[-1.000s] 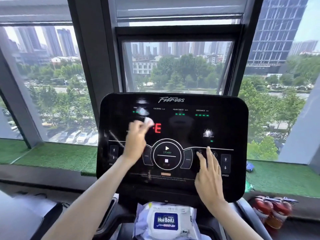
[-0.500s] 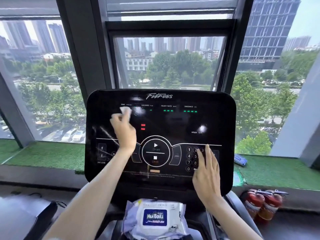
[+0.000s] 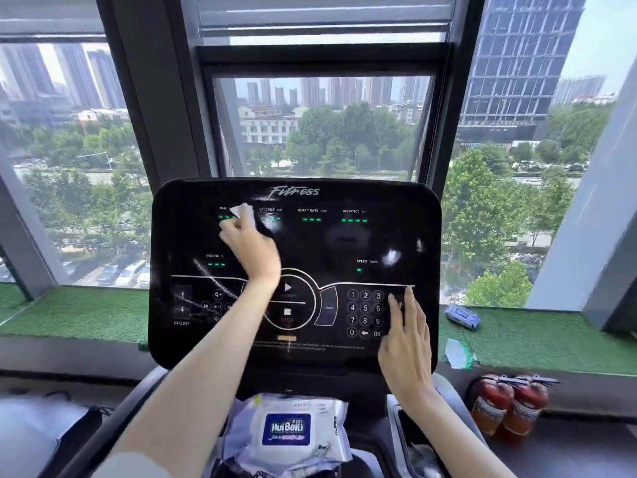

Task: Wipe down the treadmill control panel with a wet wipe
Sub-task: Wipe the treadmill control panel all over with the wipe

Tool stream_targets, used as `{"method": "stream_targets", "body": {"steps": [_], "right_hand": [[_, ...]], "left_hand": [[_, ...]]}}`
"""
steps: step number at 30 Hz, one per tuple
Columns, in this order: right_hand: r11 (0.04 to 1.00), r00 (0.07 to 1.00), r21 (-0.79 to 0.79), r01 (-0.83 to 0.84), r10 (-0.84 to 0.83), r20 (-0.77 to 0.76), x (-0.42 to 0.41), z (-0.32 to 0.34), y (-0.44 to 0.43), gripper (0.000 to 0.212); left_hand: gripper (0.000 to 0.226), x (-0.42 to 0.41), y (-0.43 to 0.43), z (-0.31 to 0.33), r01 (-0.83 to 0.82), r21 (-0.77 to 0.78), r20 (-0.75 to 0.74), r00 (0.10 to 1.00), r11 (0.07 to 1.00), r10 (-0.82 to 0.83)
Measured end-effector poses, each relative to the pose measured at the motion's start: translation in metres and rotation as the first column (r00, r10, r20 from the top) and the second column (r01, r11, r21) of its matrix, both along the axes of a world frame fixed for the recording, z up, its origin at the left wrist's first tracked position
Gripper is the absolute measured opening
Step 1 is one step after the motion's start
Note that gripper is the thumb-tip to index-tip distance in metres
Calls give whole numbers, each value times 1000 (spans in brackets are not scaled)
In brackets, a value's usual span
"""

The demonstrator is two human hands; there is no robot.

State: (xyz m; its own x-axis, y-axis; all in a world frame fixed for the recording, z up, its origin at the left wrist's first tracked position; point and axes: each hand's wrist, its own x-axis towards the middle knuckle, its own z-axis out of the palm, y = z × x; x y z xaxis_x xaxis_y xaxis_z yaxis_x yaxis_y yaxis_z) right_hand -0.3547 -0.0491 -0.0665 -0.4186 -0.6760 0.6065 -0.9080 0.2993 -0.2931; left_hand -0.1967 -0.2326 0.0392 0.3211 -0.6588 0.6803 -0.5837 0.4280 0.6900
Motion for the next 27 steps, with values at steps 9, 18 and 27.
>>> {"method": "stream_targets", "body": {"steps": [9,18,27], "right_hand": [[987,996,-157,-41,29,-80,-20,-1,15,23],[1000,998,-4,-11,11,55,-25,-11,23,42],[1000,996,13,-7,6,91,7,-20,25,32]], "left_hand": [[32,-34,41,-32,668,-18,929,287,744,-235],[62,-103,77,-30,401,-120,367,868,908,-335],[54,36,41,-102,633,-161,881,438,758,-178]]}}
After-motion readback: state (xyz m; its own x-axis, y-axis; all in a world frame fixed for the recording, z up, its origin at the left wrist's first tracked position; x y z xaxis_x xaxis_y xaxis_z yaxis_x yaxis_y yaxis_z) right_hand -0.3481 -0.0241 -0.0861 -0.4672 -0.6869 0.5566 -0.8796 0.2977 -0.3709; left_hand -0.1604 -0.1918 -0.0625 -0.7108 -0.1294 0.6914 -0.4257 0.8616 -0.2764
